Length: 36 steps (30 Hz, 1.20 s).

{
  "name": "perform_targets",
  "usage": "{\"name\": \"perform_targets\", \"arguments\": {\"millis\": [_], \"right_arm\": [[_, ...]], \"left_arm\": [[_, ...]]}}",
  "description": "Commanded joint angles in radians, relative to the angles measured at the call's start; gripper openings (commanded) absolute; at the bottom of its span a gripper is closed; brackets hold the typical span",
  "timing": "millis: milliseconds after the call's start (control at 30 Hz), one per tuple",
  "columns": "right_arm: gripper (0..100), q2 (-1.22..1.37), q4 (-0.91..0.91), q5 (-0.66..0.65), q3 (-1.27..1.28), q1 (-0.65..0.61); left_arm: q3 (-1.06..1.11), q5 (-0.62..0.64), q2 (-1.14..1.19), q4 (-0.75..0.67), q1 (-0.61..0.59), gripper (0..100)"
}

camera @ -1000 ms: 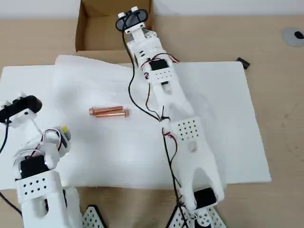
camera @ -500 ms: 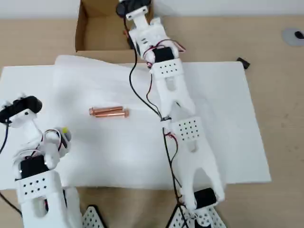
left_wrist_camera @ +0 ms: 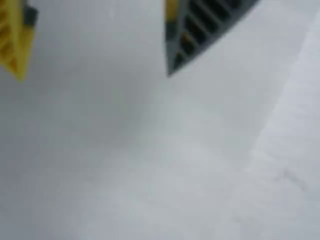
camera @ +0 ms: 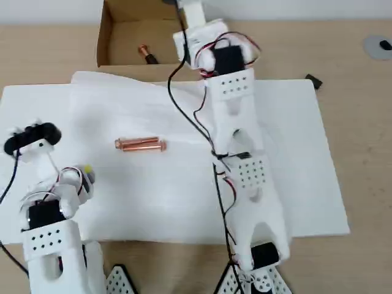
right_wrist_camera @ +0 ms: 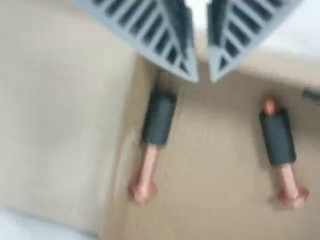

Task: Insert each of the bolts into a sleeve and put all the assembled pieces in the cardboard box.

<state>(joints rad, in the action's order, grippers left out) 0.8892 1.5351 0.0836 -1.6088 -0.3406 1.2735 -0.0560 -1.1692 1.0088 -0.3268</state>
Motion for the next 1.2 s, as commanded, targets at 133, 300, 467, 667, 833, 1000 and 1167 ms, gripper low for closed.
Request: {"name": "perform_targets", "arguments": {"millis": [133, 300, 467, 667, 833, 1000, 1167], "right_arm": [[0.9, -0.381, 0.256, 0.025, -0.051, 0.051], [0.9, -0.591, 0.259, 0.005, 0.154, 0.064], [0.9, -0.900, 0.256, 0.006, 0.725, 0.053], [1.0, -1.211, 0.213, 0.006, 1.369, 0.091], [1.1, -1.363, 0.209, -0.003, 1.664, 0.226], [1.2, -1.331, 0.195, -0.293, 1.788, 0.346], [1.2, -1.139, 0.115, -0.342, 1.797, 0.349]], "left_arm": [[0.021, -0.002, 0.001, -0.005, 0.086, 16], [0.015, -0.008, -0.001, -0.005, 0.077, 3], [0.014, -0.006, -0.001, -0.011, 0.078, 2], [0.023, -0.008, 0.001, -0.044, 0.084, 7], [0.002, -0.002, 0.002, -0.040, 0.084, 16], [0.000, 0.025, 0.002, -0.041, 0.086, 16], [0.000, -0.077, 0.008, -0.044, 0.091, 16]]}}
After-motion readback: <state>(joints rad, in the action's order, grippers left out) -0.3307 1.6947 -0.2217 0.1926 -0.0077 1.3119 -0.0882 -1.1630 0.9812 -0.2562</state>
